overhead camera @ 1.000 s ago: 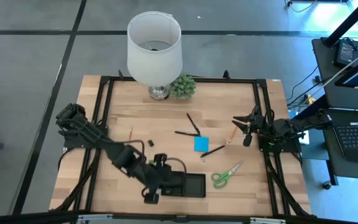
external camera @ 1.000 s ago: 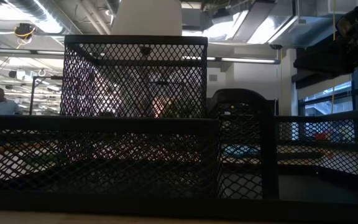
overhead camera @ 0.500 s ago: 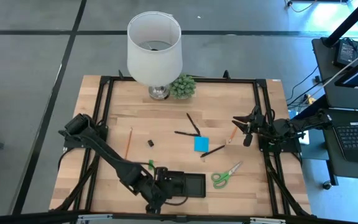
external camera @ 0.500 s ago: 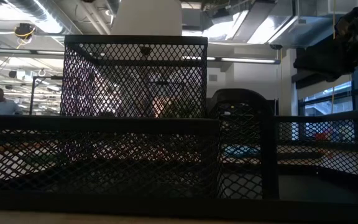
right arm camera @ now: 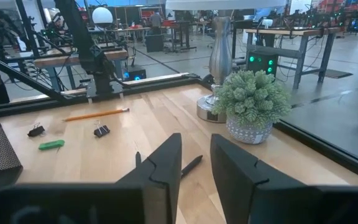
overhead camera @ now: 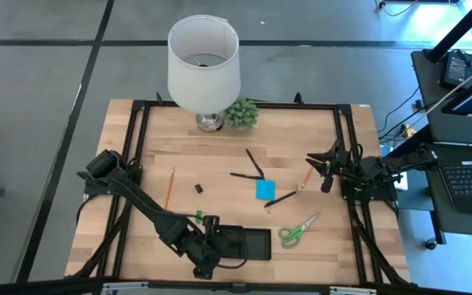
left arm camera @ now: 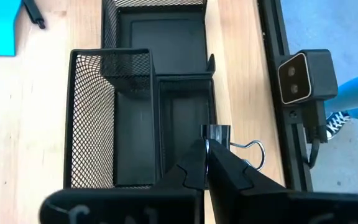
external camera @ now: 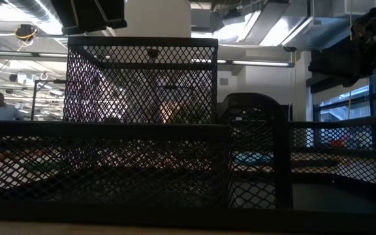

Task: Pick and place office supplies into organizer
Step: Put the top black binder clip into the desk organizer

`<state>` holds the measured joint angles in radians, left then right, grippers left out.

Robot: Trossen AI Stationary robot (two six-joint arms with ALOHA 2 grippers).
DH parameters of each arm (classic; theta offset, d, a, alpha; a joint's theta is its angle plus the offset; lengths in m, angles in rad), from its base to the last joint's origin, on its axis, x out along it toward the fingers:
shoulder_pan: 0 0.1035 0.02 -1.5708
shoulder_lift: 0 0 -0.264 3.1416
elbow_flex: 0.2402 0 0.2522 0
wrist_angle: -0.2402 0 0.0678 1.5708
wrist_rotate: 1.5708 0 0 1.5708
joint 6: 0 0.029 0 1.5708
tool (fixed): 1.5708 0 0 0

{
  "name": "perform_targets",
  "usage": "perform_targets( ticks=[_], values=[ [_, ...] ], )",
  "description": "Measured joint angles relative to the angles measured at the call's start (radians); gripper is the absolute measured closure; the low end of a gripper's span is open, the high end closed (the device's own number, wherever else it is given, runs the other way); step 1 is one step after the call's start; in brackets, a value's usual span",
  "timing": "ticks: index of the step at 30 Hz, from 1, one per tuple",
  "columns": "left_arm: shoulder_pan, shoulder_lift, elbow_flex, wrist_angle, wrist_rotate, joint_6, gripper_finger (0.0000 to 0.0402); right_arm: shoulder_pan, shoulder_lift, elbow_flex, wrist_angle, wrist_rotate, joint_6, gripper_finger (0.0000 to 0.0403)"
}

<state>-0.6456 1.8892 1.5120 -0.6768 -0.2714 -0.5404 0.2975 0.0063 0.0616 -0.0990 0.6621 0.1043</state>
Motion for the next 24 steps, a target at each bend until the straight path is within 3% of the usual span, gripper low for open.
perform_targets(
  ticks=[24],
  values=[
    [0.013, 0.143, 0.0, -0.004, -0.001, -0.024, 0.0398, 0.0, 0.0, 0.0, 0.0, 0.0, -0.003, 0.0314]
  ],
)
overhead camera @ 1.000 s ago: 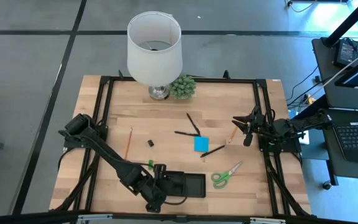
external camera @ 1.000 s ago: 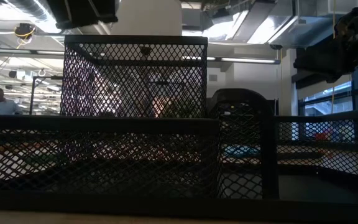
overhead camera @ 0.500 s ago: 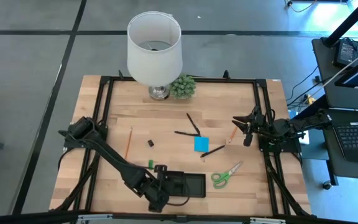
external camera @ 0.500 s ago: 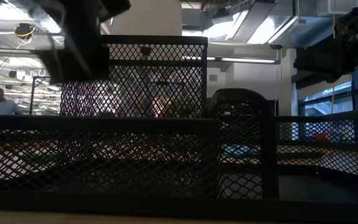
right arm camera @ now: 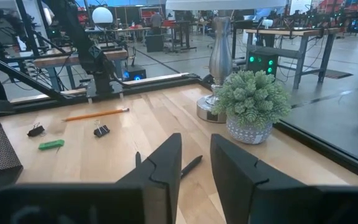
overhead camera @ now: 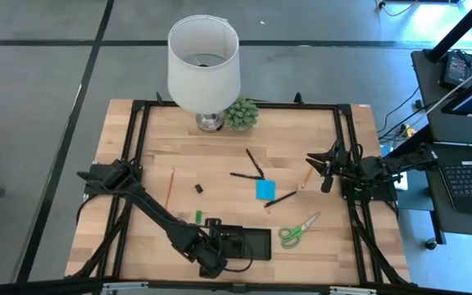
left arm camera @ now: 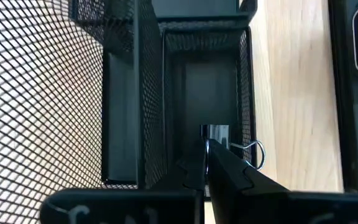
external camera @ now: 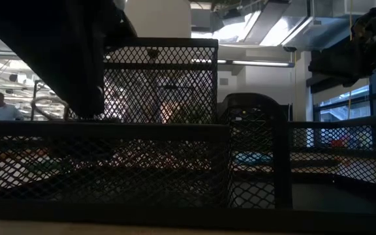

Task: Pick and place office supplies into organizer
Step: Put the top black binder clip into the desk organizer, then put the bottom black binder clip into the desk organizer

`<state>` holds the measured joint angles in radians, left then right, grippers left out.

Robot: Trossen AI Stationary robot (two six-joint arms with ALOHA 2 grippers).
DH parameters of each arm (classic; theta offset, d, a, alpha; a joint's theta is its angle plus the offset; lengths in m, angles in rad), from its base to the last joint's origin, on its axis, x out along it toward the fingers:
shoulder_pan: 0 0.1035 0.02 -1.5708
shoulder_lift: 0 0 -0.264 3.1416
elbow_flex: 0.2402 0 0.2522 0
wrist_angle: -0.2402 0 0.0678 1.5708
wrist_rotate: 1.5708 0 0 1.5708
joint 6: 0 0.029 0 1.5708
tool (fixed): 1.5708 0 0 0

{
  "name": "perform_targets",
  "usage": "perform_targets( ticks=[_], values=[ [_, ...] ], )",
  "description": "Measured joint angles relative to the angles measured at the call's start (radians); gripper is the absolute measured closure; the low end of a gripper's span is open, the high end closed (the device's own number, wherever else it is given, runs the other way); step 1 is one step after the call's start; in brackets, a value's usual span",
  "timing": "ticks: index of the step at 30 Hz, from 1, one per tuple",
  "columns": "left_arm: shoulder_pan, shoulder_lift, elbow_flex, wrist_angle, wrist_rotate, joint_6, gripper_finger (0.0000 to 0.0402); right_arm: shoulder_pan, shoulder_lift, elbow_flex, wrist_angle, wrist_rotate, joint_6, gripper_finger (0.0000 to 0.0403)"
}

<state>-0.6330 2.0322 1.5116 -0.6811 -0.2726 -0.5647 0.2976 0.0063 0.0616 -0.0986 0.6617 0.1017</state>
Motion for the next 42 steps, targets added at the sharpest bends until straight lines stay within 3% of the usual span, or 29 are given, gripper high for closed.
perform_targets(
  ticks=[7, 14, 22, 31, 42],
  values=[
    [0.011, 0.002, 0.0, -0.002, -0.002, 0.001, 0.0394, 0.0, 0.0, 0.0, 0.0, 0.0, 0.0, 0.0314],
    [0.013, 0.001, 0.0, -0.002, 0.014, 0.001, 0.0361, 0.0, 0.0, 0.0, 0.0, 0.0, 0.0, 0.0314],
    [0.014, -0.017, 0.0, -0.018, 0.094, 0.001, 0.0331, 0.0, 0.0, 0.0, 0.0, 0.0, 0.0, 0.0314],
    [0.021, -0.04, 0.0, -0.093, 0.087, -0.006, 0.0327, 0.0, 0.0, 0.0, 0.0, 0.0, 0.001, 0.0314],
    [0.015, -0.085, 0.0, -0.191, 0.148, -0.02, 0.0315, 0.0, 0.0, 0.0, 0.0, 0.0, 0.002, 0.0314]
  ],
)
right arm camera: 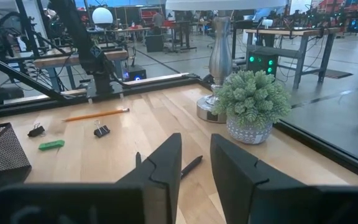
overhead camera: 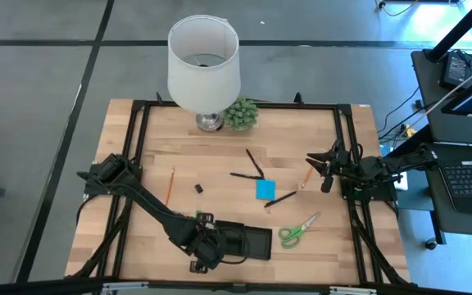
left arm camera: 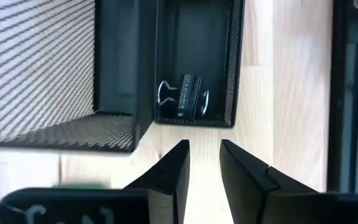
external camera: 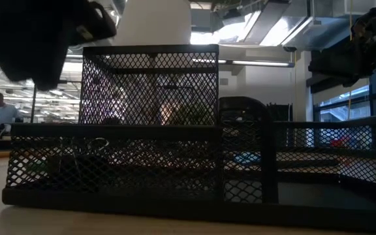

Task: Pick and place office supplies into organizer
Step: Put the bottom black binder clip into the desk organizer

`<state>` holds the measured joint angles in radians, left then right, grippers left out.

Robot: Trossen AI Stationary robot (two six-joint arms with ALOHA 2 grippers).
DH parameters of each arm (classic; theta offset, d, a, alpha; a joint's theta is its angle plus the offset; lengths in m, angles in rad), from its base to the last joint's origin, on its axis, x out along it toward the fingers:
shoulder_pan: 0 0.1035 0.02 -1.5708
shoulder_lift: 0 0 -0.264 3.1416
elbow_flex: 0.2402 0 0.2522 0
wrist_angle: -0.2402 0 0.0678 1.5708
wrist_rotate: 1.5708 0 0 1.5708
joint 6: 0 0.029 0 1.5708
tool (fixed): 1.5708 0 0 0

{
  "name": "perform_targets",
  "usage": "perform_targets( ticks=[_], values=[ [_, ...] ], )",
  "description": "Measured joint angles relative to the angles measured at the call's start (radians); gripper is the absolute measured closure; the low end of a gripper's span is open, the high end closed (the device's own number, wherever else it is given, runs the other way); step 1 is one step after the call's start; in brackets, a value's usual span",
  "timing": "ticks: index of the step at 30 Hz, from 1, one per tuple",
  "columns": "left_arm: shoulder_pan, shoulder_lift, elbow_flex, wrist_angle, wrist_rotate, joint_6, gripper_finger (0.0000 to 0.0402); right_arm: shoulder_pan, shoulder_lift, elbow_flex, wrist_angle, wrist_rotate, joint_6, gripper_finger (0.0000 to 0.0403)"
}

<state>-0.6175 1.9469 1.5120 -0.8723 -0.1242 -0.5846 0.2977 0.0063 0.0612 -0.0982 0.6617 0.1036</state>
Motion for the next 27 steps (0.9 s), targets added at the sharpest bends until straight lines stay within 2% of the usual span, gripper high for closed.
perform_targets(
  ticks=[7, 15, 20, 27],
  values=[
    [-0.034, -0.093, 0.0, -0.15, 0.008, 0.021, 0.0296, 0.0, 0.0, 0.0, 0.0, 0.0, -0.001, 0.0314],
    [-0.103, -0.123, 0.0, -0.353, 0.011, 0.292, 0.0282, 0.0, 0.0, 0.0, 0.0, 0.0, 0.003, 0.0314],
    [-0.101, -0.123, -0.046, -0.386, 0.012, 0.261, 0.0281, 0.0, 0.0, 0.0, -0.001, 0.0, 0.023, 0.0314],
    [-0.092, -0.123, -0.17, -0.363, 0.047, 0.25, 0.0284, 0.0, 0.0, 0.0, -0.001, 0.0, 0.022, 0.0314]
  ],
)
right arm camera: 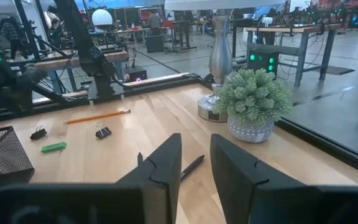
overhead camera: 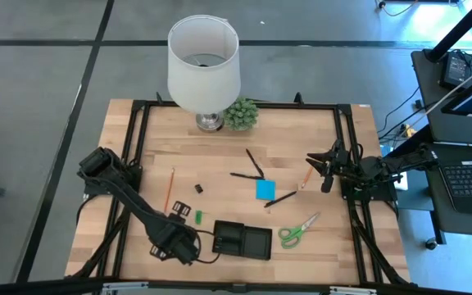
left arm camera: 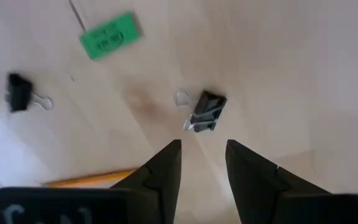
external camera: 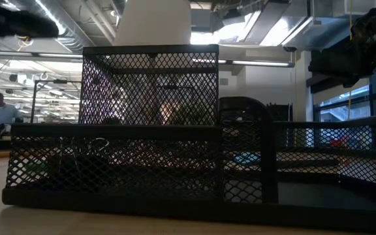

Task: Pick and place office supplies into organizer
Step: Put the bottom black binder clip into the desk organizer

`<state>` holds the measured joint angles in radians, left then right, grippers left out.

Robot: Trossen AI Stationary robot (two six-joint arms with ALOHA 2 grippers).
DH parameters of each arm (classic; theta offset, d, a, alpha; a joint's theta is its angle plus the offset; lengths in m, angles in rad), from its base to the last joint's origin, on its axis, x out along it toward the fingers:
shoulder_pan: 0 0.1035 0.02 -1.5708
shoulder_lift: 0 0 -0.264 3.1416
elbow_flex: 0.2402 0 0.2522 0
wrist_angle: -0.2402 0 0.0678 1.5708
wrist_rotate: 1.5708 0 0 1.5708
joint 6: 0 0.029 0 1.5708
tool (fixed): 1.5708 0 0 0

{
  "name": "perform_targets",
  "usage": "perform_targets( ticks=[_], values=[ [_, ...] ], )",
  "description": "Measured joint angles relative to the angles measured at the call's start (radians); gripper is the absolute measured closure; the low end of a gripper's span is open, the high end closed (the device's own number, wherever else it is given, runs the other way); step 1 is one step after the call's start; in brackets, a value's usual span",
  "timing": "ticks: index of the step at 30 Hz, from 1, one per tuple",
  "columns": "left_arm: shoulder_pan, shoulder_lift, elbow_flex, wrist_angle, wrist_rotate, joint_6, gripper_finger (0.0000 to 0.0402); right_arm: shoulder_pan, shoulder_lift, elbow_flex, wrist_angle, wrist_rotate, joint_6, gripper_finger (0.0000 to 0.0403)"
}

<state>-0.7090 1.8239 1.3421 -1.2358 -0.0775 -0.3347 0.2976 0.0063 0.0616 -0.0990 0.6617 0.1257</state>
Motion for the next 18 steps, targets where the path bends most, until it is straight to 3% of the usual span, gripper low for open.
perform_targets(
  ticks=[14, 18],
  values=[
    [0.042, 0.0, -0.1, 0.108, -0.006, 0.028, 0.0293, 0.0, 0.0, 0.0, 0.0, 0.0, -0.032, 0.0314],
    [0.066, 0.0, -0.129, 0.118, 0.033, 0.027, 0.0293, 0.0, 0.0, 0.0, 0.0, 0.0, -0.033, 0.0314]
  ],
)
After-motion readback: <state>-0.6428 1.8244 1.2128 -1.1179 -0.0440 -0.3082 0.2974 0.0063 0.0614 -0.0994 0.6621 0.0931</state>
